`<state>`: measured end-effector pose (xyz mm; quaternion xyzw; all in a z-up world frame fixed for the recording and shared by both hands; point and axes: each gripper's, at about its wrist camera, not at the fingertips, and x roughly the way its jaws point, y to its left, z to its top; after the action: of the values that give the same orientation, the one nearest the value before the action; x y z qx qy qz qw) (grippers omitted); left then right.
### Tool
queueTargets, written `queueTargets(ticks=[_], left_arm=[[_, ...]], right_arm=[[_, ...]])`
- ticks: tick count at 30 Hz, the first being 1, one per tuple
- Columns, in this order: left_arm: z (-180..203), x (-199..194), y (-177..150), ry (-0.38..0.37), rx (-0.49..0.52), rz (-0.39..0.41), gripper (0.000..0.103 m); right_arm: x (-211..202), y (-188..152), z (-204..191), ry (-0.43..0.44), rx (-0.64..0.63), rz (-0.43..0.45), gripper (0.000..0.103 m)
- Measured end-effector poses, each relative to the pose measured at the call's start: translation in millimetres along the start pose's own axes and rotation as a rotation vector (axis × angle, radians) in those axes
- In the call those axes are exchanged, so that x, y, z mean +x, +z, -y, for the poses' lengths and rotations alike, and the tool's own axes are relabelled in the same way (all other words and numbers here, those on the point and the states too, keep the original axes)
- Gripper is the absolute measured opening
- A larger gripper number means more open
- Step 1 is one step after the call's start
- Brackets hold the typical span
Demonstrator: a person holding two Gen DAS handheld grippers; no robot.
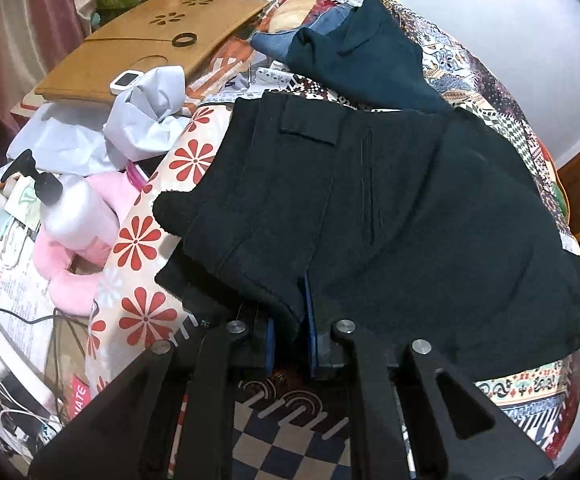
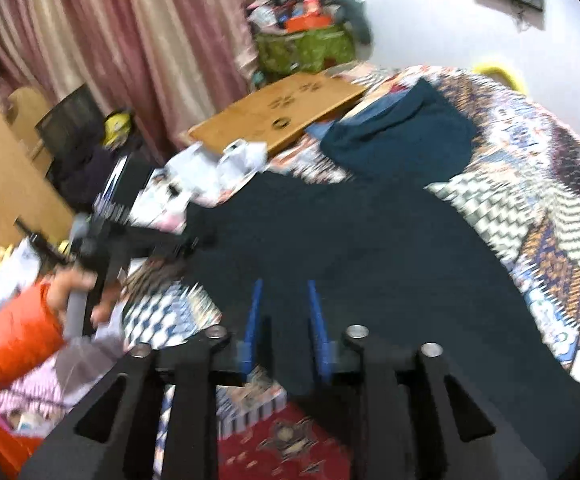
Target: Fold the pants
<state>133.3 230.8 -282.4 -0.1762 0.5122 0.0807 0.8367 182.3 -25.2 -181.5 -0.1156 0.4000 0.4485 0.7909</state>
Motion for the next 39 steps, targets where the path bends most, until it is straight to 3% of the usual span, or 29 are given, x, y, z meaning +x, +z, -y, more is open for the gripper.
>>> queueTargets(ticks=[3,7,12,18,22,24,29,31,39], left_arm=[[-1.1,-1.1,-0.9,0.008,0.002,0.006,0.016],[-3.8,-2.9,-2.9,0.018,0.025,0.004,0.023],[-2.3,-10.3,-2.3,0.045,0.069,-0.003,0.026],[-2.8,-28.5,0.2,0.101,0.085,0.016,0.040],[2.2,-48.3,6.2,0.149,0.112,0.060,0.045],[8.4,-60.8,12.8,0.151,0.125,0.088,0.052],[39.5,-80.5,28.9,0.110,0.168,0.155,0.077],[57.8,-80.5,34.9,0.085,0.196,0.165,0.081],[134.4,-40.7,35.2,-0.006,0.319,0.081,0.086]], right_arm=[[8.9,13.9,21.5,-0.053,0.060,0.024,0.046],[39.0,19.6,54.3,-0.124,0.160,-0.033,0.047],[57.8,-9.3,79.1,-0.106,0.242,-0.147,0.047],[6.3,-53.7,81.7,-0.118,0.266,-0.068,0.054],[-27.2,-86.5,81.3,-0.162,0.279,-0.068,0.057],[-39.2,-99.4,86.6,-0.166,0.320,-0.088,0.059],[-79.6,-138.8,107.1,-0.260,0.458,-0.079,0.059],[-98.6,-156.6,115.2,-0.290,0.533,-0.053,0.059],[-155.5,-218.0,143.2,-0.398,0.812,0.054,0.060]])
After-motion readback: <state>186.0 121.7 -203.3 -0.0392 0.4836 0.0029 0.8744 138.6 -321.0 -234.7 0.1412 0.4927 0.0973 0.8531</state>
